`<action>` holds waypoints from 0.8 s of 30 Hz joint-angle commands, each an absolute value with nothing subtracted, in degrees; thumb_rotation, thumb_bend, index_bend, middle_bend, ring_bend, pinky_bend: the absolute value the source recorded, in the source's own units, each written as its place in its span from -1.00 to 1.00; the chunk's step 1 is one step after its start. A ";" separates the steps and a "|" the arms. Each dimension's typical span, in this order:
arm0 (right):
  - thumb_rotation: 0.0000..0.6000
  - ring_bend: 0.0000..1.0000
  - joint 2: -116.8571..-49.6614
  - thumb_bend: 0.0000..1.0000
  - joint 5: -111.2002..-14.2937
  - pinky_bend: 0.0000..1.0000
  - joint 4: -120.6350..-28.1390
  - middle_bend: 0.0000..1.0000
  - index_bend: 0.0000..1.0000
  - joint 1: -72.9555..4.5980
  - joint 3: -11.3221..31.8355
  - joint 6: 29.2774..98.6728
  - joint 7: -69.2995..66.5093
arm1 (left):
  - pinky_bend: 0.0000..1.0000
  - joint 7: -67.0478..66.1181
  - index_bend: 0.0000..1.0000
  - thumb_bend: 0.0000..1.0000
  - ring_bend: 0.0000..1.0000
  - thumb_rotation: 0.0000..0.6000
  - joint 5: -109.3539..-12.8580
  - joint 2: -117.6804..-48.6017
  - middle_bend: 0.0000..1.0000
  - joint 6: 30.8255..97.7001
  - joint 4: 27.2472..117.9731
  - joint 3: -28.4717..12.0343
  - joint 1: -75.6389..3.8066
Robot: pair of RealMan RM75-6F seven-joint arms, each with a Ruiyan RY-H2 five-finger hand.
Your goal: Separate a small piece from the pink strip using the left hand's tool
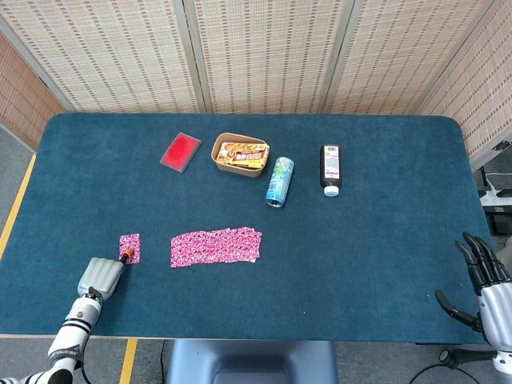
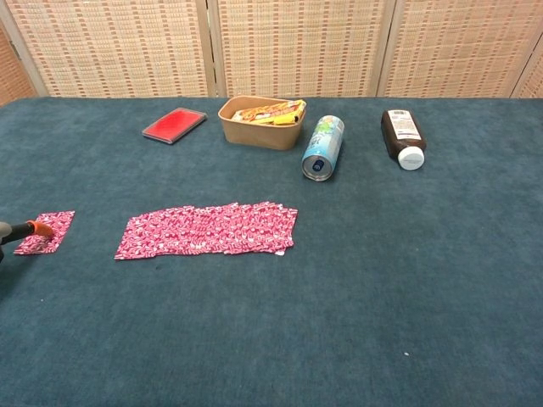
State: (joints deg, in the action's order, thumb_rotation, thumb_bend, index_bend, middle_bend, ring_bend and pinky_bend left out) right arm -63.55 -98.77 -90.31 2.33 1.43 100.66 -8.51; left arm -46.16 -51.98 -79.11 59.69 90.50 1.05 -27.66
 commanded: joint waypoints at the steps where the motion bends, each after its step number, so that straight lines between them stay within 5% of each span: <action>1: 1.00 -1.00 -63.38 -0.62 -98.72 -0.58 -90.20 -1.00 -1.00 2.39 1.41 100.72 -8.71 | 0.30 -45.14 -0.70 0.69 0.29 1.00 -53.09 -78.80 0.40 60.28 91.32 1.12 -27.80; 7: 1.00 -1.00 -63.48 -0.62 -98.65 -0.58 -90.24 -1.00 -1.00 2.31 1.45 100.54 -8.56 | 0.30 -40.25 -0.98 0.69 0.29 1.00 -63.14 -78.92 0.40 63.33 92.20 2.00 -27.30; 13: 1.00 -1.00 -63.37 -0.62 -98.72 -0.58 -90.35 -1.00 -1.00 2.24 1.35 100.29 -8.35 | 0.30 -35.65 -1.00 0.68 0.30 1.00 -74.59 -79.64 0.40 65.97 91.37 4.27 -26.76; 24: 1.00 -1.00 -63.31 -0.62 -98.90 -0.58 -90.19 -1.00 -1.00 2.24 1.26 100.35 -8.59 | 0.31 -37.91 -1.00 0.68 0.30 1.00 -73.61 -82.28 0.41 60.34 89.90 4.21 -28.74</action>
State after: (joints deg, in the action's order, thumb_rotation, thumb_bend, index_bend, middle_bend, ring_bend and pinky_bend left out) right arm -63.31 -98.90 -90.19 2.24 1.26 100.36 -8.59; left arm -37.57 -73.99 -81.92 60.75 90.21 4.42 -28.45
